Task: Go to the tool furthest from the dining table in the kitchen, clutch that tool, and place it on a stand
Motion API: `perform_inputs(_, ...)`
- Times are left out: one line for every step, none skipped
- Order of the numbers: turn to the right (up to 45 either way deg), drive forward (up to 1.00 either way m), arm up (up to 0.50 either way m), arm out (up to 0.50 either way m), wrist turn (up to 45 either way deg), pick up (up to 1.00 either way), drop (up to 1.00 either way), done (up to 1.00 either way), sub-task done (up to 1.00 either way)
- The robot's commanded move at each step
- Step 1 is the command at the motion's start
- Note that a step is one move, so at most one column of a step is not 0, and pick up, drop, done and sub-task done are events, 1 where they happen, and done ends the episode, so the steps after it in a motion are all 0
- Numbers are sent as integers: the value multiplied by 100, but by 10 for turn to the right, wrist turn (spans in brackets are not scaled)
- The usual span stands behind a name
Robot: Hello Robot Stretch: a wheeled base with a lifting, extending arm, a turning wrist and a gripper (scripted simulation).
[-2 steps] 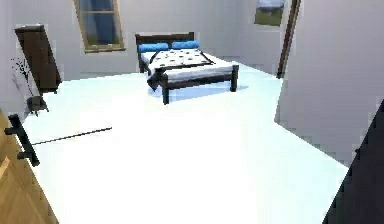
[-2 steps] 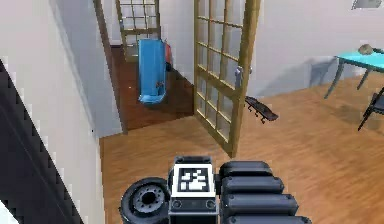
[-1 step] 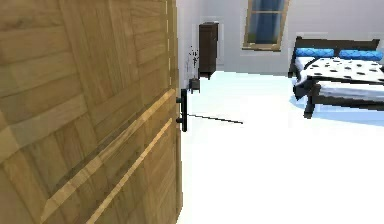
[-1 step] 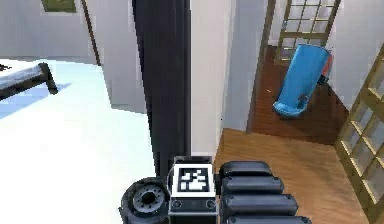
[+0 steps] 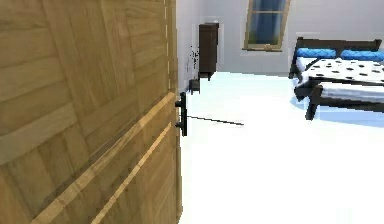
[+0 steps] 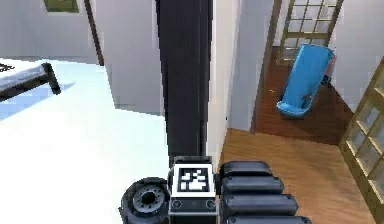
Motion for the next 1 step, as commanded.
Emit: perform_inputs(150, 0, 0, 0, 0, 0, 0, 0, 0)
